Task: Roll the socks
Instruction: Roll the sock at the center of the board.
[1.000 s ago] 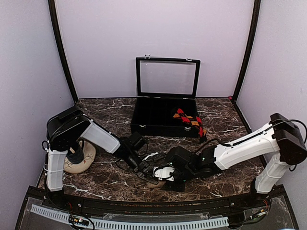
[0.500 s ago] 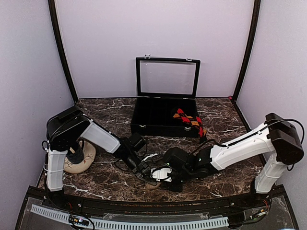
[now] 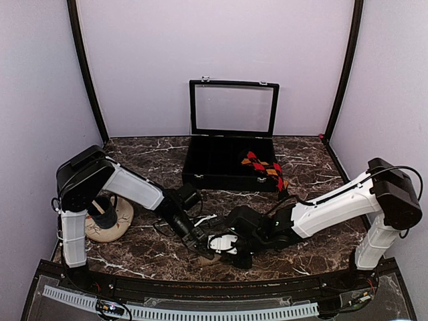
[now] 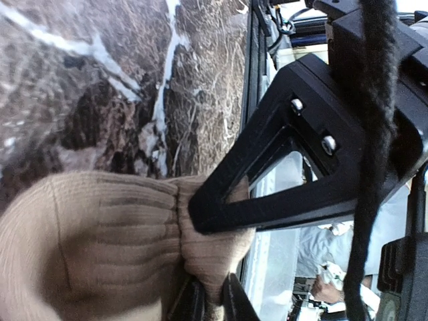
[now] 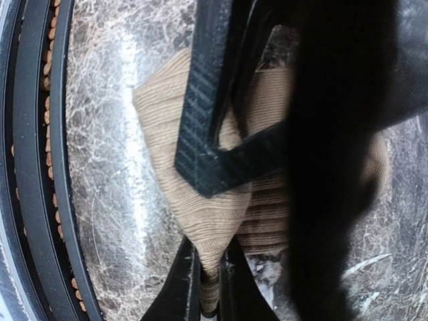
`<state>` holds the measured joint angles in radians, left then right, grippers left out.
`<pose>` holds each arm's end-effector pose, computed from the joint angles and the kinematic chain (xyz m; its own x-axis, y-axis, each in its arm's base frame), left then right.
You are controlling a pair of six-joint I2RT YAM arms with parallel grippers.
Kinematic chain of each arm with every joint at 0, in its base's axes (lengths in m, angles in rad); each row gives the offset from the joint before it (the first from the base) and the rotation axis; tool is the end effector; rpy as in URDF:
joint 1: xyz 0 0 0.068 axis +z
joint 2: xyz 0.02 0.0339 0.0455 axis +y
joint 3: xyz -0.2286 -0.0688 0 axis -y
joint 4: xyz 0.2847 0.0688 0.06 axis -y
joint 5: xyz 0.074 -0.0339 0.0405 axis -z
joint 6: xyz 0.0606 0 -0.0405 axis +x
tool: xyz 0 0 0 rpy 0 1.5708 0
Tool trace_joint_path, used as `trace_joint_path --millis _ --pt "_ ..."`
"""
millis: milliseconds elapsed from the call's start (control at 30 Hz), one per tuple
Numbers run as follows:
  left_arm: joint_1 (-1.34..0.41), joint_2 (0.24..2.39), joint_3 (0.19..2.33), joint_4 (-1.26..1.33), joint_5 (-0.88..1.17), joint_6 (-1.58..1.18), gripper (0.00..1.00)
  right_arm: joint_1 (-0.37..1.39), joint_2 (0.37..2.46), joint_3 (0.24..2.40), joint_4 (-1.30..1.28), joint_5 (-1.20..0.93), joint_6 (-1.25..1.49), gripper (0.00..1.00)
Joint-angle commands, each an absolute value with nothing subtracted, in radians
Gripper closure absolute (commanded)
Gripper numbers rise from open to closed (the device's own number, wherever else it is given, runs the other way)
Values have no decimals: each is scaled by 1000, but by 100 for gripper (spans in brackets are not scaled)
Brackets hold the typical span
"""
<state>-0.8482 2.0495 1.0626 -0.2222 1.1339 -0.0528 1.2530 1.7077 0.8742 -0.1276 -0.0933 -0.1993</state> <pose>0.2019 -0.3120 0.0188 -0.6456 0.6985 -0.3086 0.4960 0.0763 -0.8649 0.1084 0.3475 0.0594 -0.0606 -0.8149 -0.5764 -0.9941 0.1011 -0.0385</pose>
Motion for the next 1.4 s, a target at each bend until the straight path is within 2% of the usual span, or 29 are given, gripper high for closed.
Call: trace_joint_path --millis 0,400,600,1033,1200,1367 --pt "-829 1971 1031 -302 1036 -56 88 1258 1720 891 -134 -93 -188 100" --pt "-823 1877 998 -258 983 -132 84 1258 1722 890 -136 -98 -185 100" --pt "-815 1798 964 -211 883 -190 84 1259 1720 890 -139 -95 -183 100" --pt "-831 1534 742 -25 466 -415 84 1263 1753 947 -219 -97 -177 100" --pt "-938 1437 719 -40 239 -433 85 1262 1777 995 -274 -114 -162 100" --pt "-1047 1438 709 -62 85 -452 89 1261 1801 1044 -322 -147 -148 100"
